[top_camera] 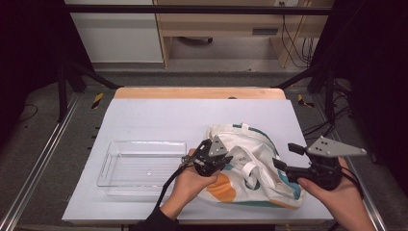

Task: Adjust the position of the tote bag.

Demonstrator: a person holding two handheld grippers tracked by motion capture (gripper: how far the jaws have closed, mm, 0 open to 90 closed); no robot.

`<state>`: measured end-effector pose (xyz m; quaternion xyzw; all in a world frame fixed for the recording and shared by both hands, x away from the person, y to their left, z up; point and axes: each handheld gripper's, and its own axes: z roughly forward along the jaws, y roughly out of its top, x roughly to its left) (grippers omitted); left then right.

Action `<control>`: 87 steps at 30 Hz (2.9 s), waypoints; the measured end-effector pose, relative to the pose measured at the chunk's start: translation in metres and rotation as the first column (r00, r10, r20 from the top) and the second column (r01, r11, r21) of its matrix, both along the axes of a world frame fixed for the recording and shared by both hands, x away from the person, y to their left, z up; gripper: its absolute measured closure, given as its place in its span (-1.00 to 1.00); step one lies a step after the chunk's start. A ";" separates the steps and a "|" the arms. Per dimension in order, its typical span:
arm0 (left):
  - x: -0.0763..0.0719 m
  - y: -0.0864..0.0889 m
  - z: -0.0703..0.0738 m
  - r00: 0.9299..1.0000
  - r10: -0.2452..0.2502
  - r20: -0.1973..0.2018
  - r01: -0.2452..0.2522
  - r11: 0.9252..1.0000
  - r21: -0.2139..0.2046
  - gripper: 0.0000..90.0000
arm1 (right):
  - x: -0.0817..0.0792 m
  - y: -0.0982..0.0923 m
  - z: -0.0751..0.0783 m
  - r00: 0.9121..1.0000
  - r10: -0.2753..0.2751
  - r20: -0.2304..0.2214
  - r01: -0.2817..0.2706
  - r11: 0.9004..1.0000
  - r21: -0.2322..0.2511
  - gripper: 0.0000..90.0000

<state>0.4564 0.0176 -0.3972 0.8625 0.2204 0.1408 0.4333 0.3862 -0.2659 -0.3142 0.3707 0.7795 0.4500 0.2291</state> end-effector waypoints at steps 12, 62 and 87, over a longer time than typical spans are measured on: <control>-0.010 0.005 -0.003 1.000 -0.007 0.008 0.007 1.000 -0.013 0.94 | 0.076 0.009 -0.013 0.996 -0.010 -0.090 0.005 0.998 -0.064 -0.02; -0.089 0.037 -0.025 0.997 -0.068 0.040 0.066 0.997 0.038 0.94 | 0.031 0.016 -0.022 0.998 0.042 -0.052 -0.043 0.999 -0.017 0.95; -0.102 0.042 -0.035 0.997 -0.061 0.047 0.059 0.998 0.029 0.93 | 0.036 0.029 -0.035 0.996 0.071 -0.053 -0.078 0.989 -0.128 0.29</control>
